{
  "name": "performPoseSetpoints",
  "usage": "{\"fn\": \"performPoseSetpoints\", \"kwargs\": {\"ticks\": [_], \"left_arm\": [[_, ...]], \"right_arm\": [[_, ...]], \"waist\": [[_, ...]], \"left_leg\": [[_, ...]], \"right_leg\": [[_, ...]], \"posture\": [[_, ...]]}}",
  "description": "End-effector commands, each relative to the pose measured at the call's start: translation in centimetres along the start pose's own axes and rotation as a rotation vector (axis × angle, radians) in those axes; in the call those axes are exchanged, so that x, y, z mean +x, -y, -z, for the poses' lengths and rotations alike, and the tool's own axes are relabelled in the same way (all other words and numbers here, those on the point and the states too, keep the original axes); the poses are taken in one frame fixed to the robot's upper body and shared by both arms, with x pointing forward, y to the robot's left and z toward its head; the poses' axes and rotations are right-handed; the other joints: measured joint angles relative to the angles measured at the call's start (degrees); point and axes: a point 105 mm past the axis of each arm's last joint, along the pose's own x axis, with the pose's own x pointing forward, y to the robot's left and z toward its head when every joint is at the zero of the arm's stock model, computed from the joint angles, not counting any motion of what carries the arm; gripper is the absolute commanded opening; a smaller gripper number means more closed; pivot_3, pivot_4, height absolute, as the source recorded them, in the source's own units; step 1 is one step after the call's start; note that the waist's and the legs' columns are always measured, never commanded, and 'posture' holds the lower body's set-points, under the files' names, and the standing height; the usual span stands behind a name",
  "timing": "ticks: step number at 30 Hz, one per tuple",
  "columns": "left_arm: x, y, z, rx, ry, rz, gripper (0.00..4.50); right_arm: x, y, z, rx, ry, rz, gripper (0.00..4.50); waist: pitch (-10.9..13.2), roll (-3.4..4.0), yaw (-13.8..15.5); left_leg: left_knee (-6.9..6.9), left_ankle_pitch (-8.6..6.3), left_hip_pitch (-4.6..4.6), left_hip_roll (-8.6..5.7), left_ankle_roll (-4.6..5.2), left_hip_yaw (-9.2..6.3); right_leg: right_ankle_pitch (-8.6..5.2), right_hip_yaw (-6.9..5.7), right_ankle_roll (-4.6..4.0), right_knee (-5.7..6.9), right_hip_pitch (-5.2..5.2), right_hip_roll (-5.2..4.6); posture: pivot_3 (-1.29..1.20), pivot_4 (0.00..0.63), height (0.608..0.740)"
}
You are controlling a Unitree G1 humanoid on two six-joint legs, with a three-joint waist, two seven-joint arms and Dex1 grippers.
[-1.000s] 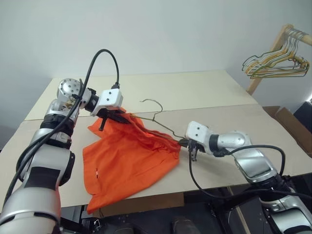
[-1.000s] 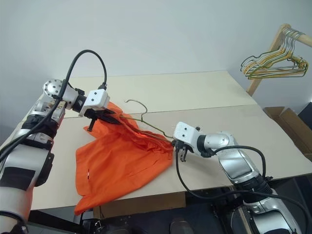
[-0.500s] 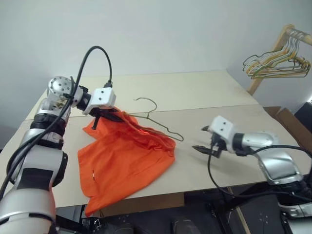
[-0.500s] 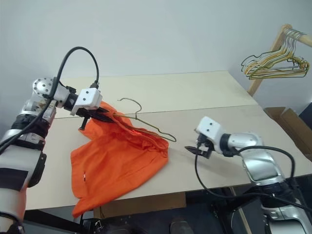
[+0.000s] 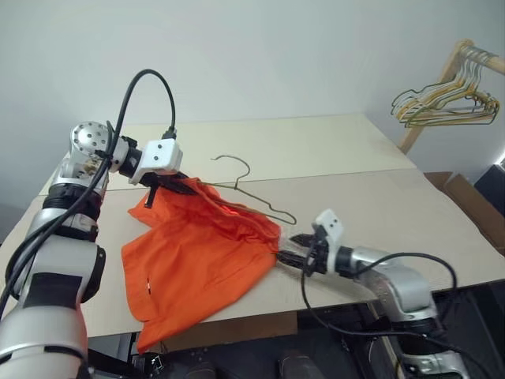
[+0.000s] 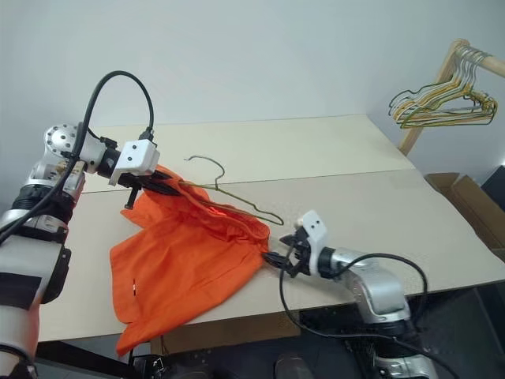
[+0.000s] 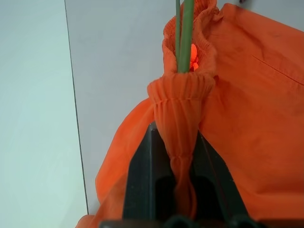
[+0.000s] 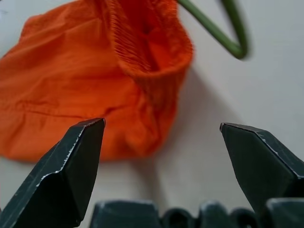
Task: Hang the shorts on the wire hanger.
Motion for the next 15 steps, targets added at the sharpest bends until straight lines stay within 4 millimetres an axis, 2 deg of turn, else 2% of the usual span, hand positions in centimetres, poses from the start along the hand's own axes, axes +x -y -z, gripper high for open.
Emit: {"fn": "performPoseSetpoints", "kwargs": {"ticks": [1,12,15], "left_arm": [[-0.7,-0.7,-0.8,0.036,0.024,-0.041,0.00],[-1.3,-0.8,-0.8,0.032,0.038,-0.070,0.00],[-1.6,-0.5,-0.9,0.028,0.053,-0.066,0.00]], "right_arm": [[0.7,-0.2,-0.6,0.015,0.011,-0.012,3.89],[1.3,0.3,0.5,0.069,-0.012,0.016,0.02],[0.9,1.2,0.6,0.087,-0.012,0.039,0.02]], "waist": [[0.00,0.00,0.00],[0.00,0.00,-0.16],[0.00,0.00,-0.18]], "left_leg": [[0.00,0.00,0.00,0.00,0.00,0.00],[-0.01,0.00,0.01,0.02,0.00,-0.02],[0.00,0.00,0.01,0.01,0.00,-0.02]], "right_leg": [[0.00,0.00,0.00,0.00,0.00,0.00],[0.00,0.00,0.00,0.02,-0.01,0.02],[0.00,0.00,0.00,0.03,-0.01,0.01]], "posture": [[-0.13,0.000,0.740],[-0.11,0.000,0.740],[-0.11,0.000,0.740]]}}
